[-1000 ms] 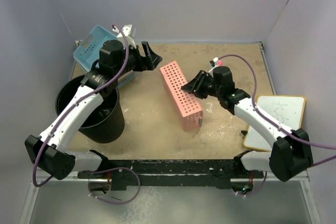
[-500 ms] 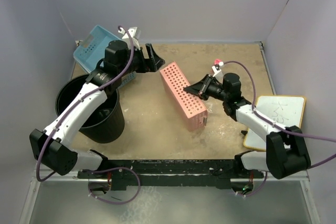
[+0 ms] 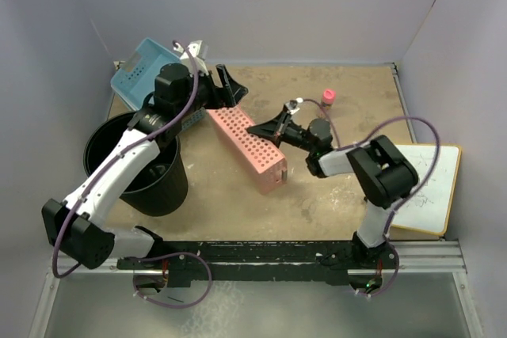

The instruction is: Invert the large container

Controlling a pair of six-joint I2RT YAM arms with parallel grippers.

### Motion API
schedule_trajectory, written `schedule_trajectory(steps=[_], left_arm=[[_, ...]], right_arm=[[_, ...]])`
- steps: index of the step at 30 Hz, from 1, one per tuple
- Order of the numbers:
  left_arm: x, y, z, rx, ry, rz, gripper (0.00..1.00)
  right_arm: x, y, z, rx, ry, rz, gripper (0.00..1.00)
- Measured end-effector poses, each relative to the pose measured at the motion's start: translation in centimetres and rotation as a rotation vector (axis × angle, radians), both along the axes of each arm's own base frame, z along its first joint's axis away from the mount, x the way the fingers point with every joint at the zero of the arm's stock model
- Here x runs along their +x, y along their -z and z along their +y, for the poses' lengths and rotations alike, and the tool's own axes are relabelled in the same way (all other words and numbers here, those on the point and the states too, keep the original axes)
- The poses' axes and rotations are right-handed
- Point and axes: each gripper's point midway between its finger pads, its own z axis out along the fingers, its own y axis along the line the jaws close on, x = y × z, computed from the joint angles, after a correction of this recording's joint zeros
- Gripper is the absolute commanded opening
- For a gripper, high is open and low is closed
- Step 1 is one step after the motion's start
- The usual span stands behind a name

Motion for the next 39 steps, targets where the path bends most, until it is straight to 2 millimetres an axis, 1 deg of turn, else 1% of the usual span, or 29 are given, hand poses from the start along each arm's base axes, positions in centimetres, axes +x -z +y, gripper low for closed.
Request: schedule_trajectory(steps=[2,3,5,7,9,10,11,13,15,18,19,21,23,25,26,28,29,30,31,32,36,38,39], left_arm=[[-0.4,-1.5,0.5,-0.012,-0.015,-0.039,0.80],[-0.7,-2.5,0.9,-0.015,-0.023,-0.061,0.80],[-0.8,-4.6,1.3,-0.021,-0.035,-0.104,0.80],[-0.8,-6.7,1.4,-0.028,-0.038,-0.152,0.80],[-0.9,-7.7,1.5,-0.032,-0.037,-0.175,0.81],[-1.0,-7.7,1.6,-0.030,-0.037,-0.175,0.81],[-1.0,-7.6,1.6,-0.028,-0.036,-0.171,0.81],[-0.9,-7.1,1.5,-0.021,-0.036,-0.157,0.81],[-0.8,-6.7,1.5,-0.015,-0.036,-0.146,0.81],[-0.6,-6.1,1.3,-0.008,-0.032,-0.132,0.81],[-0.5,-5.9,1.2,-0.006,-0.030,-0.127,0.81],[-0.3,-5.4,1.0,-0.001,-0.025,-0.115,0.81],[0.0,-4.7,0.8,0.007,-0.020,-0.097,0.81],[0.2,-3.8,0.6,0.019,-0.016,-0.074,0.81],[0.3,-3.1,0.5,0.027,-0.011,-0.056,0.81],[0.4,-1.5,0.2,0.046,0.000,-0.013,0.81],[0.3,-0.8,0.2,0.054,0.005,0.003,0.81],[0.3,0.1,0.1,0.067,0.011,0.024,0.81],[0.2,0.9,0.1,0.079,0.016,0.043,0.81],[0.1,1.5,0.1,0.092,0.021,0.057,0.81],[-0.8,4.3,-0.2,0.158,0.049,0.126,0.81],[-1.6,6.0,-0.8,0.207,0.065,0.166,0.81],[-2.3,7.0,-1.2,0.246,0.077,0.190,0.82]], right_arm=[[-0.4,0.1,1.9,0.083,-0.049,0.059,0.00],[-0.6,0.2,2.6,0.119,-0.061,0.093,0.00],[-1.0,0.4,3.1,0.169,-0.079,0.142,0.00],[-1.3,0.3,2.5,0.203,-0.066,0.167,0.00],[-1.2,0.4,1.2,0.222,-0.023,0.182,0.00],[-1.0,1.2,0.5,0.209,0.006,0.197,0.00],[-1.1,2.5,-0.4,0.190,0.033,0.229,0.00],[-1.5,5.1,-2.4,0.149,0.085,0.293,0.00],[-1.6,5.8,-3.9,0.134,0.126,0.307,0.01],[-1.4,5.0,-5.9,0.121,0.171,0.262,0.21],[-1.3,4.7,-6.2,0.112,0.180,0.244,0.28],[-1.4,4.9,-6.5,0.072,0.198,0.225,0.41],[-1.5,6.3,-6.9,-0.007,0.222,0.233,0.51],[-1.6,8.2,-7.6,-0.116,0.251,0.259,0.61],[-1.7,9.2,-8.1,-0.186,0.269,0.273,0.70],[-1.5,10.3,-9.2,-0.314,0.312,0.280,0.81],[-1.3,10.4,-9.7,-0.369,0.333,0.274,0.85],[-0.9,10.2,-10.4,-0.438,0.362,0.259,0.88],[-0.5,9.5,-11.2,-0.497,0.394,0.227,0.91],[-0.1,8.6,-11.7,-0.538,0.418,0.193,0.91],[1.2,3.9,-14.9,-0.747,0.537,0.013,0.91],[1.3,2.4,-16.5,-0.861,0.566,-0.067,0.92],[1.1,2.1,-17.1,-0.907,0.568,-0.092,0.92]])
